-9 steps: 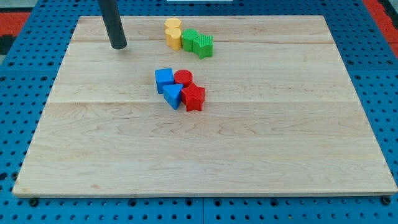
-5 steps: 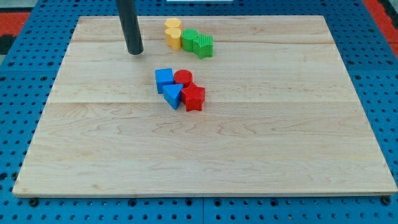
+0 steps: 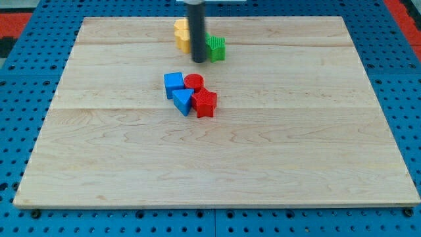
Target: Place the green blocks and yellow hexagon to form a triangle shape
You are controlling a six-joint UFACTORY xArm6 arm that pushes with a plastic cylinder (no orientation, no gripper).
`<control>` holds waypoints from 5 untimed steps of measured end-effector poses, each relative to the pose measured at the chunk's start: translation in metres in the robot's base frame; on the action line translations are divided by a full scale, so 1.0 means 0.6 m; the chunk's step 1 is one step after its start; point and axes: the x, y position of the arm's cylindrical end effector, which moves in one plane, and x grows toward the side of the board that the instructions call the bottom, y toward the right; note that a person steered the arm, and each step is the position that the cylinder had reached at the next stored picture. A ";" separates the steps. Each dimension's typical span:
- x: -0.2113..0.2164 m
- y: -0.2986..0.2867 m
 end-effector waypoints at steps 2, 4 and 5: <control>-0.071 0.192; -0.107 0.019; -0.095 -0.085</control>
